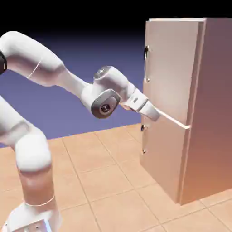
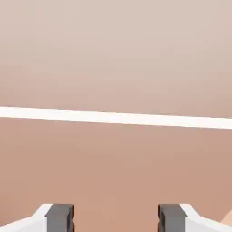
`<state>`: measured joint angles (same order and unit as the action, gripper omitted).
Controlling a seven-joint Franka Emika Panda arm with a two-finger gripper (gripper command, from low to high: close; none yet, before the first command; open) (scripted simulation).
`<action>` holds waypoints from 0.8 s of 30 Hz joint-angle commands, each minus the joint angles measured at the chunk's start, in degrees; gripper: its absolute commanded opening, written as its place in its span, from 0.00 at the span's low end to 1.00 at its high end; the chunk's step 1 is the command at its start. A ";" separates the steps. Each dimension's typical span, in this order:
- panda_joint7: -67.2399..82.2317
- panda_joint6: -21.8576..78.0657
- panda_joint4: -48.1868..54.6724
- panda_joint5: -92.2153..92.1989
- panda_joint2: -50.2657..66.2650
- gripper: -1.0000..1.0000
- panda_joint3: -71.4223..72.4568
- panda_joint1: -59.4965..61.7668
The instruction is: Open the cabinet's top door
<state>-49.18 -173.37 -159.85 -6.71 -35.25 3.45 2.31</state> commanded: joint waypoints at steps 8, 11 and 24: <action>-19.94 1.89 3.42 -19.91 -7.70 0.50 10.23 8.89; -27.42 2.60 4.70 -27.38 -10.59 0.50 14.07 12.22; -59.82 5.67 10.25 -59.73 -23.10 0.50 30.69 26.66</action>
<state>-108.99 -167.70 -149.60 -66.44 -58.35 34.14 28.97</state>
